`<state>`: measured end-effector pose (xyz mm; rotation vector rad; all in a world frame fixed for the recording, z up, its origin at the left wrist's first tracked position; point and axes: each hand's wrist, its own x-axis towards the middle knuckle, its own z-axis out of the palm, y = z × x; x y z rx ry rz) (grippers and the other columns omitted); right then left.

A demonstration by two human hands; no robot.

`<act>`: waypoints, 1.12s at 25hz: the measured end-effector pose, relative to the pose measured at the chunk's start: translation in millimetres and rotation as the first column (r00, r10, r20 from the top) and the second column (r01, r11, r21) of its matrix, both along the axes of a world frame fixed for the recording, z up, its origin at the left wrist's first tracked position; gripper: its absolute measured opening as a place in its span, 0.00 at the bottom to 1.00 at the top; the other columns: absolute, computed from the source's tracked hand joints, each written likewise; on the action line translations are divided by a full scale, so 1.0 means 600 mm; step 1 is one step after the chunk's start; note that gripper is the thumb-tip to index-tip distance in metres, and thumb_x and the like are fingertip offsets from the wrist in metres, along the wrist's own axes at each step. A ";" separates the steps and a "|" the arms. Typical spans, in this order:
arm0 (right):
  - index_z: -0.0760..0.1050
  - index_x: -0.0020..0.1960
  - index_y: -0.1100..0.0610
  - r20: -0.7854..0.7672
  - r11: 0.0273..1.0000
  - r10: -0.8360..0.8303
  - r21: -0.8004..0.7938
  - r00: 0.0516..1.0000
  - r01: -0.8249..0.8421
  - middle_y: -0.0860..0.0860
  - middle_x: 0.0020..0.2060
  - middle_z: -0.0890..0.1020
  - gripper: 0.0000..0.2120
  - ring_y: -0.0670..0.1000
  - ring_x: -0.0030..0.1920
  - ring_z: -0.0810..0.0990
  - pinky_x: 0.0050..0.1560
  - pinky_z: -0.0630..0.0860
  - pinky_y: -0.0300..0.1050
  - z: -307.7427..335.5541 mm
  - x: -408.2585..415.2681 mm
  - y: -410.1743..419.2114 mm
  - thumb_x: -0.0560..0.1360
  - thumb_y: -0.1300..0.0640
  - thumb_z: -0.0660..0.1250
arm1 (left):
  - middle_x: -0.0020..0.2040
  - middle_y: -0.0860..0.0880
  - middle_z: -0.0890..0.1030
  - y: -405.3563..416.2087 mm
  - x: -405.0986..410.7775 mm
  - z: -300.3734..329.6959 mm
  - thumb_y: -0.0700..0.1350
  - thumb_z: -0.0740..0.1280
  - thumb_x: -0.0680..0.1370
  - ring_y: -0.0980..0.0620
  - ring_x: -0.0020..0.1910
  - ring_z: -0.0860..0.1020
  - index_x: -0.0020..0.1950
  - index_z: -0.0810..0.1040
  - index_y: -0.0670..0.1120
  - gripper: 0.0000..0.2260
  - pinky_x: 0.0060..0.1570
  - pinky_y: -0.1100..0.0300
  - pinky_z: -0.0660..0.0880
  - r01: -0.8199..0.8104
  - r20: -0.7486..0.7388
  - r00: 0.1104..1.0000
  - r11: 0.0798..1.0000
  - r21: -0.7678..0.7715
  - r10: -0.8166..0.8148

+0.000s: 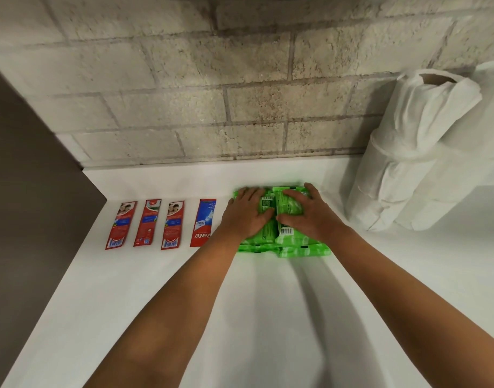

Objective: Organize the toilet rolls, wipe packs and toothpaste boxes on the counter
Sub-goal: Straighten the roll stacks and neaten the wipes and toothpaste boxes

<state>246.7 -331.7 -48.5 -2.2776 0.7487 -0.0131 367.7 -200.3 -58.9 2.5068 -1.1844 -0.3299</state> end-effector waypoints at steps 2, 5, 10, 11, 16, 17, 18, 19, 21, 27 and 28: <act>0.61 0.69 0.37 -0.008 1.000 0.003 0.010 1.000 -0.003 0.47 0.76 0.47 0.35 0.59 0.72 0.61 0.69 0.65 0.56 0.001 0.000 0.000 0.64 0.40 0.70 | 0.77 0.45 0.54 0.010 -0.006 0.000 0.58 0.61 0.76 0.45 0.77 0.50 0.75 0.56 0.48 0.31 0.74 0.44 0.55 -0.112 -0.144 0.986 0.974 -0.199 0.084; 0.62 0.69 0.38 0.009 0.998 0.005 0.058 1.000 -0.006 0.47 0.76 0.45 0.35 0.59 0.73 0.59 0.70 0.65 0.55 0.002 0.001 0.000 0.65 0.42 0.71 | 0.76 0.44 0.59 0.022 -0.023 -0.002 0.60 0.70 0.68 0.44 0.74 0.61 0.75 0.54 0.48 0.43 0.72 0.48 0.62 -0.496 -0.501 0.804 0.827 -0.265 0.321; 0.63 0.69 0.39 0.029 0.998 -0.019 0.068 0.999 0.017 0.48 0.76 0.46 0.34 0.58 0.74 0.58 0.71 0.63 0.54 0.009 0.003 0.005 0.65 0.44 0.72 | 0.76 0.45 0.60 0.026 -0.034 -0.007 0.59 0.71 0.68 0.45 0.74 0.61 0.76 0.51 0.45 0.46 0.72 0.49 0.61 -0.480 -0.562 0.767 0.857 -0.186 0.308; 0.63 0.69 0.39 0.021 0.998 -0.017 0.067 1.000 0.016 0.48 0.76 0.45 0.35 0.58 0.74 0.58 0.71 0.63 0.54 0.011 0.003 0.006 0.66 0.44 0.72 | 0.77 0.45 0.57 0.026 -0.035 -0.008 0.58 0.70 0.70 0.46 0.75 0.58 0.77 0.48 0.44 0.45 0.73 0.50 0.59 -0.469 -0.557 0.775 0.863 -0.190 0.299; 0.47 0.74 0.39 0.065 0.965 -0.150 0.226 0.987 0.132 0.52 0.76 0.37 0.43 0.59 0.74 0.58 0.66 0.65 0.47 0.050 -0.012 0.011 0.69 0.46 0.71 | 0.78 0.46 0.56 0.037 -0.034 0.017 0.55 0.66 0.75 0.46 0.75 0.59 0.77 0.45 0.46 0.40 0.70 0.56 0.60 -0.501 -0.651 0.704 0.848 -0.174 0.283; 0.47 0.75 0.42 0.044 0.943 -0.212 0.273 0.976 0.192 0.54 0.77 0.45 0.42 0.59 0.72 0.62 0.64 0.67 0.48 0.057 -0.019 0.007 0.70 0.45 0.70 | 0.76 0.47 0.59 0.043 -0.032 0.022 0.54 0.66 0.76 0.47 0.74 0.62 0.77 0.47 0.47 0.38 0.67 0.58 0.62 -0.526 -0.685 0.672 0.833 -0.172 0.283; 0.49 0.75 0.45 -0.019 0.928 -0.234 0.292 0.972 0.230 0.55 0.74 0.56 0.41 0.58 0.67 0.68 0.60 0.70 0.50 0.059 -0.025 0.003 0.70 0.43 0.69 | 0.74 0.48 0.64 0.048 -0.033 0.025 0.52 0.67 0.75 0.48 0.71 0.65 0.77 0.49 0.47 0.37 0.64 0.60 0.64 -0.524 -0.694 0.668 0.832 -0.182 0.268; 0.54 0.74 0.49 -0.102 0.922 -0.226 0.298 0.969 0.246 0.54 0.68 0.67 0.38 0.56 0.60 0.72 0.55 0.73 0.50 0.060 -0.032 0.003 0.71 0.43 0.68 | 0.70 0.49 0.68 0.054 -0.039 0.029 0.50 0.69 0.75 0.51 0.67 0.69 0.76 0.52 0.47 0.36 0.61 0.62 0.66 -0.503 -0.687 0.682 0.843 -0.190 0.252; 0.66 0.65 0.54 -0.192 0.923 -0.206 0.289 0.960 0.255 0.52 0.55 0.77 0.28 0.53 0.48 0.75 0.43 0.75 0.45 0.053 -0.037 0.010 0.71 0.43 0.67 | 0.65 0.51 0.73 0.062 -0.045 0.027 0.46 0.71 0.73 0.53 0.61 0.73 0.73 0.60 0.48 0.32 0.59 0.62 0.70 -0.473 -0.679 0.700 0.857 -0.206 0.223; 0.72 0.59 0.56 -0.118 0.914 -0.268 0.283 0.956 0.291 0.54 0.52 0.79 0.22 0.51 0.44 0.76 0.31 0.65 0.37 0.042 -0.031 0.018 0.71 0.46 0.67 | 0.60 0.52 0.76 0.065 -0.057 0.026 0.43 0.71 0.73 0.51 0.59 0.76 0.71 0.63 0.49 0.29 0.55 0.61 0.72 -0.468 -0.707 0.684 0.851 -0.236 0.180; 0.72 0.59 0.56 -0.120 0.915 -0.262 0.285 0.957 0.286 0.54 0.51 0.79 0.22 0.51 0.44 0.76 0.31 0.65 0.37 0.041 -0.032 0.017 0.71 0.45 0.67 | 0.60 0.52 0.75 0.066 -0.059 0.027 0.43 0.71 0.73 0.52 0.57 0.75 0.71 0.62 0.49 0.29 0.54 0.62 0.71 -0.468 -0.704 0.686 0.852 -0.235 0.183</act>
